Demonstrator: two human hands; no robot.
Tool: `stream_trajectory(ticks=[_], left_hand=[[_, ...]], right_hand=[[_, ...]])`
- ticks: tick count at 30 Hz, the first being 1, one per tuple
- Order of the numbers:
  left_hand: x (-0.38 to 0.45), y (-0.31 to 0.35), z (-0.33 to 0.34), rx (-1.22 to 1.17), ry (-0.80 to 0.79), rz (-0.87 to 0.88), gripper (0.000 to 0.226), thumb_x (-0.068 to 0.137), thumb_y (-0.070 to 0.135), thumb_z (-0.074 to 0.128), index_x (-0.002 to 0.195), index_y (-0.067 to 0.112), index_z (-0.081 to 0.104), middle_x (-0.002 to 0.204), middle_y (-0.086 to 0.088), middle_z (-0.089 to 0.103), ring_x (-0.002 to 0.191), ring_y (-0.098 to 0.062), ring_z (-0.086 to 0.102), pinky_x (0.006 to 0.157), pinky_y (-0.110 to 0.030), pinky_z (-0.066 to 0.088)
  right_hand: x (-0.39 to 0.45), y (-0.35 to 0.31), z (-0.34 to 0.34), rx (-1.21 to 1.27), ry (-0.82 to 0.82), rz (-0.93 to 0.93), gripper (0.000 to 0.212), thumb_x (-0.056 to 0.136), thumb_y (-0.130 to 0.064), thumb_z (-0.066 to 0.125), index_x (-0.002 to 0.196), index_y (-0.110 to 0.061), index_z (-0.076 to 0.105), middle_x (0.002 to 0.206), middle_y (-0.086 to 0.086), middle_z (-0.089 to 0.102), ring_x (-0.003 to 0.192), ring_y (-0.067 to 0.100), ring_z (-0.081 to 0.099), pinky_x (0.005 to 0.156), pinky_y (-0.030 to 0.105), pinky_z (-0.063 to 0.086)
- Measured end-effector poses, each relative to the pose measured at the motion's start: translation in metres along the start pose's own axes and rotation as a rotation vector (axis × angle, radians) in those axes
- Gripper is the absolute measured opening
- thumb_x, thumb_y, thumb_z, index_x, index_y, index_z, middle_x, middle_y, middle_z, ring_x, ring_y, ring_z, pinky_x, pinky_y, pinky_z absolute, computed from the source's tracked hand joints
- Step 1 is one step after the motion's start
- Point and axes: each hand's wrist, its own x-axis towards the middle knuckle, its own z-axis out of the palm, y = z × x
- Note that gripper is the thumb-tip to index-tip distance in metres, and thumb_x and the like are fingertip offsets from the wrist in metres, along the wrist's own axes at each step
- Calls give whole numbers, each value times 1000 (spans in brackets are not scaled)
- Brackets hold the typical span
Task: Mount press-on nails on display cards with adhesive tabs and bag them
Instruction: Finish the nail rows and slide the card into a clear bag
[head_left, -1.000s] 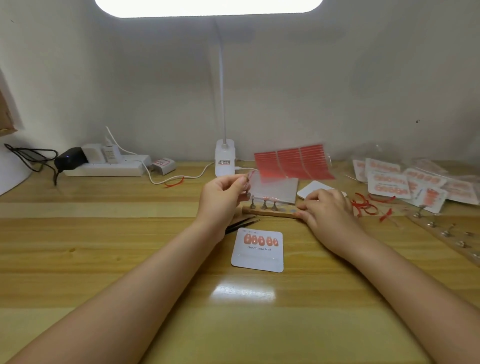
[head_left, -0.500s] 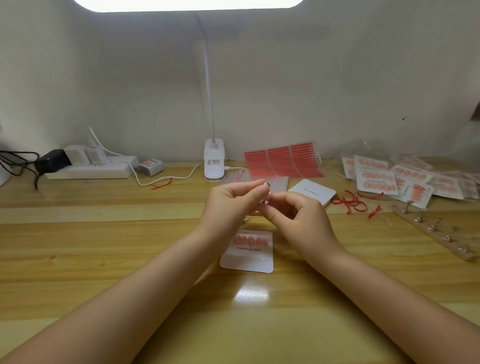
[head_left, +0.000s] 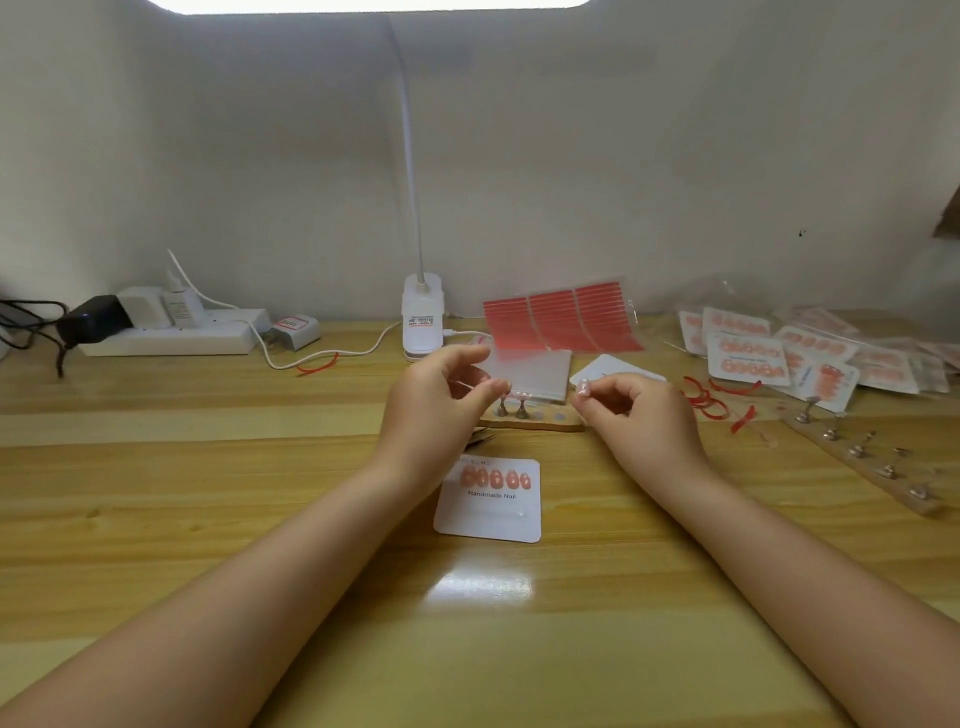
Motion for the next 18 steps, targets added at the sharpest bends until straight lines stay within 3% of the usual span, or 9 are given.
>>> stream_trajectory(ticks=[4,7,11,14,18], left_hand=[[2,-5,2,9,11,15,40,82,16,77,119,18,64,89,7,68,84,-10,66,76,-21,53],[0,-5,2,-9,2,50,43,81,12,78,121,18,63,93,8,69,87,-5,65,75,-13,50],[-2,-2,2,-46,1,98,44,79,8,78,119,17,64,96,9,69,88,-1,65,80,-14,50],[-3,-1,2,-79,-3,123,43,79,4,77,117,17,64,97,7,70,89,-3,66,83,-18,53],[-2,-2,4,-64,2,161,41,80,1,76,118,13,64,99,4,70,89,-3,66,84,-19,53]], right_hand=[[5,4,4,-106,-70,1,14,87,-30,70,86,-18,77,75,-18,60,74,-2,51,67,19,36],[6,5,4,-163,-83,-18,17,86,-30,71,87,-15,77,75,-13,64,73,1,51,62,19,34],[7,5,4,-179,-87,-33,17,86,-29,71,85,-14,78,71,-14,61,69,-3,49,60,15,31],[6,5,4,-156,-60,-26,20,87,-28,70,80,-11,77,66,-14,59,66,-3,49,71,17,33],[5,5,4,-100,-10,-16,23,89,-29,67,77,-12,78,63,-12,61,64,-4,52,71,14,34]])
